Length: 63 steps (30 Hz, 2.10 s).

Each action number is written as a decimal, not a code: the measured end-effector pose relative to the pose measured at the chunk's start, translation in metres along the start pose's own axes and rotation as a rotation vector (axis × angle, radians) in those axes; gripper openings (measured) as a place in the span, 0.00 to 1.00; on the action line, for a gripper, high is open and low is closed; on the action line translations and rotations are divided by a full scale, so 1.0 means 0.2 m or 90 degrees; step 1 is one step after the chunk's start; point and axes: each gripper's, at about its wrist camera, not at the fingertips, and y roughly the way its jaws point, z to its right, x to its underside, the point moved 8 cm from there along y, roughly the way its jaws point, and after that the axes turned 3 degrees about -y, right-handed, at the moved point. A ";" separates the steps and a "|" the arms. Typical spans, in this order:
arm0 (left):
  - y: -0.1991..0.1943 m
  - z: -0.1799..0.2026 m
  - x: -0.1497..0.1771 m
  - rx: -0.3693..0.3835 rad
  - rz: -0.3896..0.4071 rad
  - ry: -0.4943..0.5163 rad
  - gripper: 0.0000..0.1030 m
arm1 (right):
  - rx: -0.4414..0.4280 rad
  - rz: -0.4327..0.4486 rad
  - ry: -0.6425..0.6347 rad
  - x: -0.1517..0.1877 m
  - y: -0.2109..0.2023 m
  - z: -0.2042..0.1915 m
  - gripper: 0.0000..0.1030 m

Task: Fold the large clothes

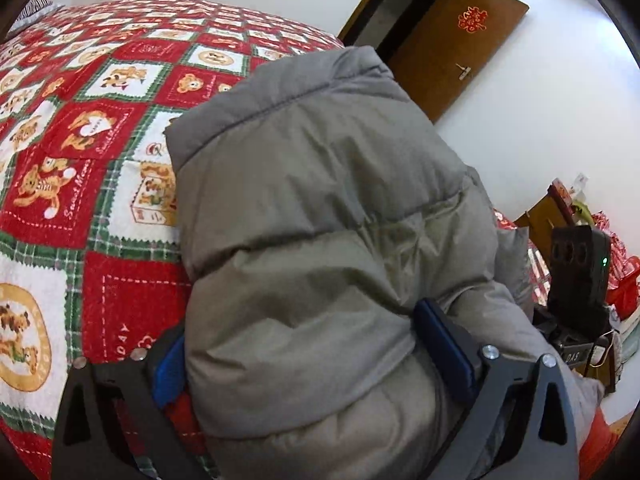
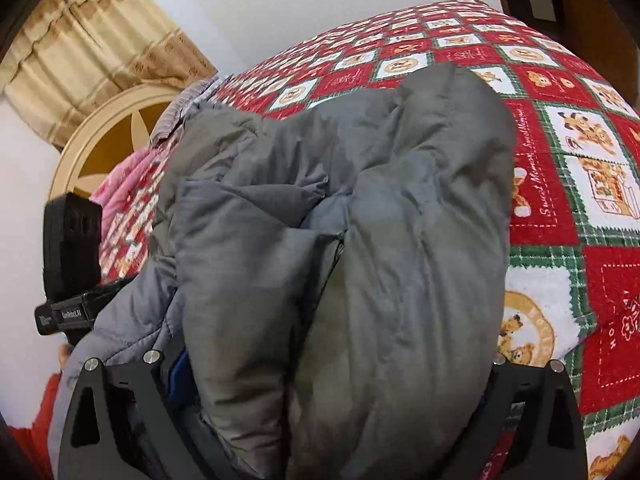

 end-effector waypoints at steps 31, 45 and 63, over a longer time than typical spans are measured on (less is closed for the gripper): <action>-0.14 1.25 -0.02 0.167 0.013 0.146 0.51 | 0.107 0.194 0.056 -0.04 -1.30 0.09 0.27; 0.43 1.00 -0.10 0.009 -0.046 0.128 0.55 | 0.107 0.142 0.176 0.05 -0.82 0.70 0.27; 0.09 0.90 -0.07 -0.073 0.018 0.174 1.00 | 0.194 0.197 0.176 0.15 -1.17 0.68 0.62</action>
